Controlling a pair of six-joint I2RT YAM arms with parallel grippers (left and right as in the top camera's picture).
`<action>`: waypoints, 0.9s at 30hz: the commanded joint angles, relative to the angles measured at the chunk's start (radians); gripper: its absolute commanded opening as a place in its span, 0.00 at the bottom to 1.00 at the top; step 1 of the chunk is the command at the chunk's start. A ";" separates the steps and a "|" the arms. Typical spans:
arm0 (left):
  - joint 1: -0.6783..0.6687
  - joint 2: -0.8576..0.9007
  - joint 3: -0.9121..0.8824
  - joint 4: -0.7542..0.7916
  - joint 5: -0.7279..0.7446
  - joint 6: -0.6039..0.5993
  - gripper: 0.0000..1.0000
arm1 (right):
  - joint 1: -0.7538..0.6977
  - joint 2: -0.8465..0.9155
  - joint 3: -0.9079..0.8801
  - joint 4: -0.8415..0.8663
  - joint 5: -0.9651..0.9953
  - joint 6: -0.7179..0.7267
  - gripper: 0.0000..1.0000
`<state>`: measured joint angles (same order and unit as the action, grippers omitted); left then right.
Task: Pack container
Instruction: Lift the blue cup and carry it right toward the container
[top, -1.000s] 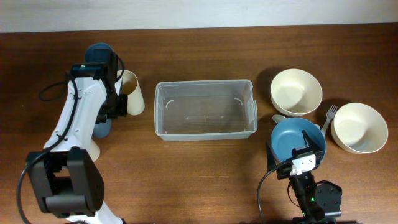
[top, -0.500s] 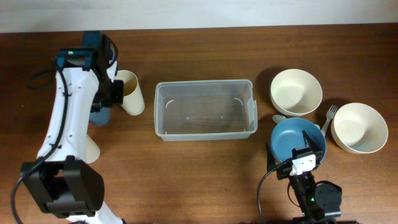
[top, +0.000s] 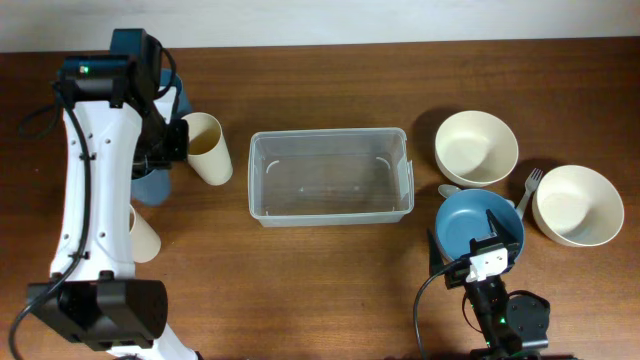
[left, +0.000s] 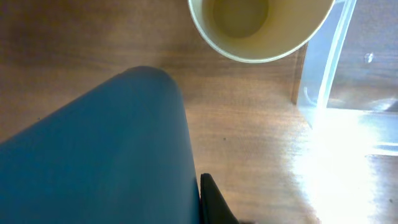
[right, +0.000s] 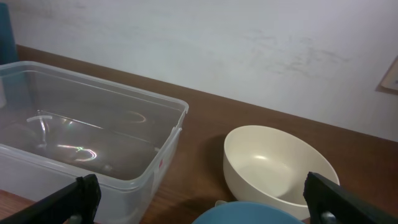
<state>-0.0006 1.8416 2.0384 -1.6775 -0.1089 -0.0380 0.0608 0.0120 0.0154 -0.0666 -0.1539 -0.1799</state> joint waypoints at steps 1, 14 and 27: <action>0.004 -0.007 0.042 -0.010 -0.005 -0.045 0.02 | 0.005 -0.008 -0.007 -0.004 0.008 0.004 0.99; -0.011 -0.196 0.106 -0.002 0.192 -0.040 0.02 | 0.005 -0.008 -0.007 -0.004 0.008 0.004 0.99; -0.266 -0.428 0.109 0.194 0.203 -0.014 0.02 | 0.005 -0.008 -0.007 -0.004 0.008 0.004 0.99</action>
<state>-0.2066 1.4292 2.1326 -1.5299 0.0761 -0.0689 0.0608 0.0120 0.0154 -0.0666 -0.1543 -0.1799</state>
